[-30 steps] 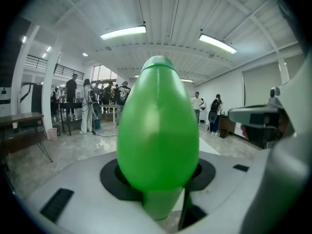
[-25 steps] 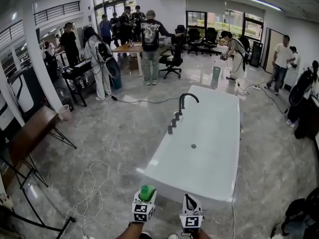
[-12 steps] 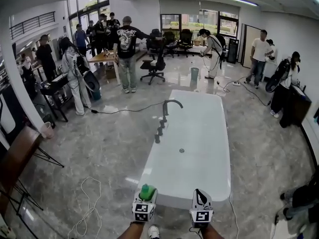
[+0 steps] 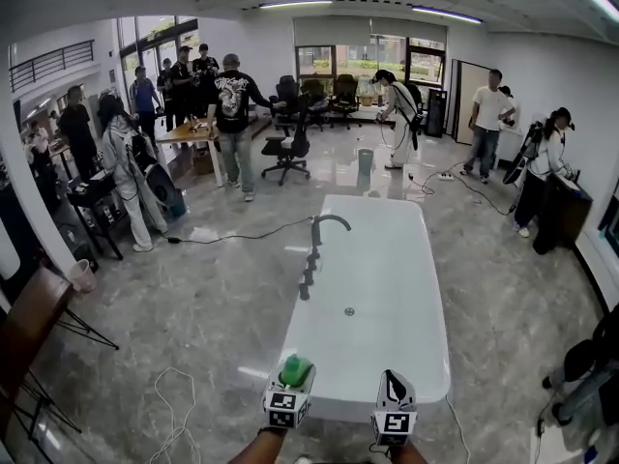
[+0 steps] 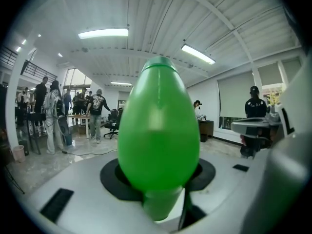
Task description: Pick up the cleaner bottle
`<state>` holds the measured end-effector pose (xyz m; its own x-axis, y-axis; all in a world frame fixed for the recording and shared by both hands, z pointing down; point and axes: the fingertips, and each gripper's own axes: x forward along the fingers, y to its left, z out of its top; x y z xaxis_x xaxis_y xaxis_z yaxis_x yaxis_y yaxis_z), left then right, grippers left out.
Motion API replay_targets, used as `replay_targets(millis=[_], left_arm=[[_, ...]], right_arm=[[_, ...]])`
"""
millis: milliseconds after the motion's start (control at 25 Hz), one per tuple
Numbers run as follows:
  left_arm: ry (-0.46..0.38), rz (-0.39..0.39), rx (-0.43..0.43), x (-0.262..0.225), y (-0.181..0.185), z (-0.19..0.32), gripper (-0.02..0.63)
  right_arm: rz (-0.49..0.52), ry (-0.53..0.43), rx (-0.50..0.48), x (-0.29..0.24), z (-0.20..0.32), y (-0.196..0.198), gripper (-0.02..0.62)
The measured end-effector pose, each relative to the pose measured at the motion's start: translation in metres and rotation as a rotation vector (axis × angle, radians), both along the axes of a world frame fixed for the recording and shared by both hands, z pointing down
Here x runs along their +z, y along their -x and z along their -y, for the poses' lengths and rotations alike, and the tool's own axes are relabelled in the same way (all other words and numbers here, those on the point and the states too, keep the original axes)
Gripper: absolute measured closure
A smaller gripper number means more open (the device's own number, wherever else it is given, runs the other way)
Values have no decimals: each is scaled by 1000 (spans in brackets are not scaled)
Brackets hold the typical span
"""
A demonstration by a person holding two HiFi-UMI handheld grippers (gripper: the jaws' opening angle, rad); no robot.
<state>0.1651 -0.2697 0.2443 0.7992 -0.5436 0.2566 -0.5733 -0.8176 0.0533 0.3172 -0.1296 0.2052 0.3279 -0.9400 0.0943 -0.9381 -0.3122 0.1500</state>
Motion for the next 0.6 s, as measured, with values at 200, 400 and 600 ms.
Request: replay_targets(millis=[200, 400, 600], left_arm=[[3, -14, -26, -3, -12, -2, 422], [-17, -42, -38, -23, -26, -6, 422], [-23, -27, -36, -18, -40, -12, 422]], right_arm=[[-21, -25, -29, -13, 8, -15, 580], [-28, -39, -33, -34, 9, -30, 578], [-19, -24, -12, -24, 5, -51, 580]])
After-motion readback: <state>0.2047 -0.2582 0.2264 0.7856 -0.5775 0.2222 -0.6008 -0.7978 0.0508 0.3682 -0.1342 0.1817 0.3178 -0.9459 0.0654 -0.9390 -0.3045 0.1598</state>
